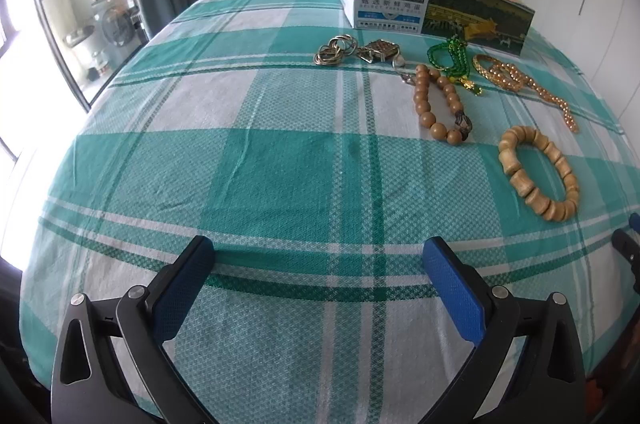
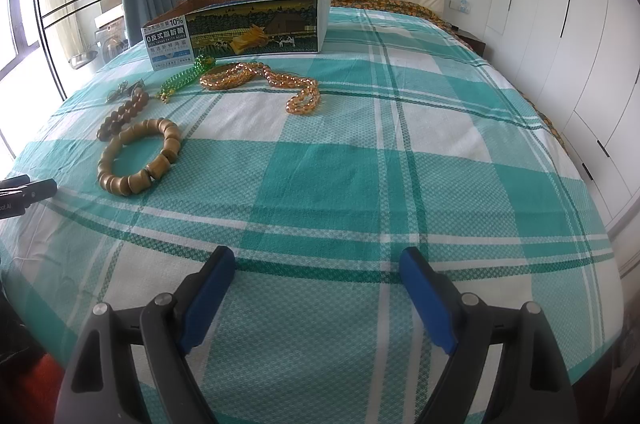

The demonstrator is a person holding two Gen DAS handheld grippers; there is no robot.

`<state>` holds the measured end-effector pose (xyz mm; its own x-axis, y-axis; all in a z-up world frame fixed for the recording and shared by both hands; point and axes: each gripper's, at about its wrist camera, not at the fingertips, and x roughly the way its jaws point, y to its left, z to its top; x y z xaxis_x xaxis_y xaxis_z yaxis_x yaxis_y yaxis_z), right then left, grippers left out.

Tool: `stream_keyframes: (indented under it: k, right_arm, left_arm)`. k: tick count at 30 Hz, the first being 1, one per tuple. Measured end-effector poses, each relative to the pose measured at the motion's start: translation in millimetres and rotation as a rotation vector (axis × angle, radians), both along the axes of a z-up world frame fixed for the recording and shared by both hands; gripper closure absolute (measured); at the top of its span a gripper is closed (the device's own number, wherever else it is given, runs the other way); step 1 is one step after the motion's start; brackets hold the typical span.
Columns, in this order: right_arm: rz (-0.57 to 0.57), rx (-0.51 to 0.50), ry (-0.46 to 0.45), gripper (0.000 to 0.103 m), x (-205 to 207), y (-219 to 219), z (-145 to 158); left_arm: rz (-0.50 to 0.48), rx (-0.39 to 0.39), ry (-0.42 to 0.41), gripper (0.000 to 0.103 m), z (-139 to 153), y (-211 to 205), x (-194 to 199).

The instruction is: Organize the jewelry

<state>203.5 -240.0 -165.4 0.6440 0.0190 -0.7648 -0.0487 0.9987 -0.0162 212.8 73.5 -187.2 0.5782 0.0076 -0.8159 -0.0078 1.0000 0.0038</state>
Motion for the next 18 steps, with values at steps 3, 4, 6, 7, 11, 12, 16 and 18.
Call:
stream_keyframes:
  k: [3,4,6,7,11,12,16,18]
  right_arm:
    - [0.003,0.000,0.000,0.016,0.4,0.1,0.1]
    - [0.005,0.001,0.002,0.016,0.7,0.0,0.2]
    - [0.007,0.001,0.007,0.016,1.5,0.0,0.6]
    - [0.009,0.002,0.010,0.016,2.1,0.1,0.8]
    - [-0.002,0.032,0.012,0.017,2.2,-3.1,2.9]
    - [-0.008,0.051,0.010,0.016,1.4,-5.0,4.2]
    - [-0.023,0.073,-0.018,0.017,-1.9,-9.5,11.2]
    - [-0.027,0.075,-0.020,0.017,-2.2,-10.6,12.4]
  left_arm:
    - [0.001,-0.001,-0.001,0.000,-0.1,0.0,-0.2]
    - [0.002,-0.001,-0.003,0.000,0.2,-0.2,-0.2]
    - [0.005,-0.001,-0.001,0.000,0.5,-0.2,0.0]
    - [0.004,-0.001,0.000,0.000,0.8,-0.1,0.1]
    - [-0.005,-0.006,0.010,0.000,1.5,1.0,0.2]
    - [-0.003,-0.011,0.012,0.000,1.9,1.8,-0.5]
    - [0.012,-0.073,0.000,0.000,5.2,6.9,-5.2]
    - [0.011,-0.118,-0.002,0.000,7.6,8.9,-4.9]
